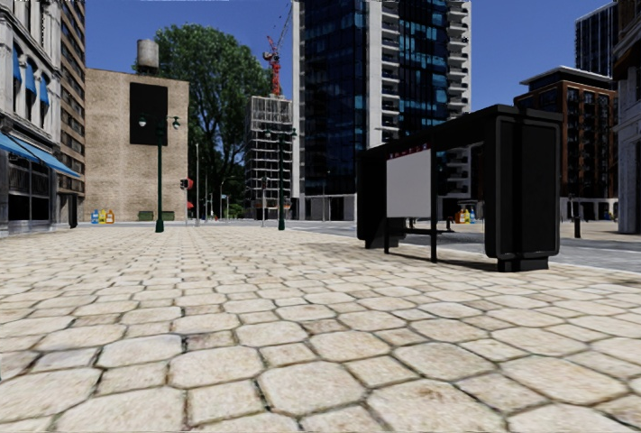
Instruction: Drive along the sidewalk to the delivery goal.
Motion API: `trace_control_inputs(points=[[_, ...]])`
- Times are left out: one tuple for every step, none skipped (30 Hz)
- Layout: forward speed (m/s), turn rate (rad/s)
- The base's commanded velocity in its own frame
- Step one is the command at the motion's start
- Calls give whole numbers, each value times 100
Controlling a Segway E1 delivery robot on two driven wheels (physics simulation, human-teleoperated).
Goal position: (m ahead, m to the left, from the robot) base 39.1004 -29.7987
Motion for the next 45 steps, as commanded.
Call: trace_control_inputs(points=[[200, 38], [200, 38], [200, 38], [200, 38], [200, 38], [200, 38], [200, 38], [200, 38], [200, 38], [200, 38], [200, 38], [200, 38], [200, 38], [200, 38], [200, 38], [200, 38], [200, 38], [200, 38], [200, 38], [200, 38], [200, 38], [200, 38], [200, 38], [200, 38], [200, 38], [200, 0], [200, 0], [200, 0], [200, 0], [200, 0], [200, 0], [200, 0], [200, 0], [200, 0], [200, 0], [200, 0], [200, 0], [200, 0], [200, 0], [200, 0], [200, 0], [200, 0], [200, 0], [200, 0], [200, 0]])
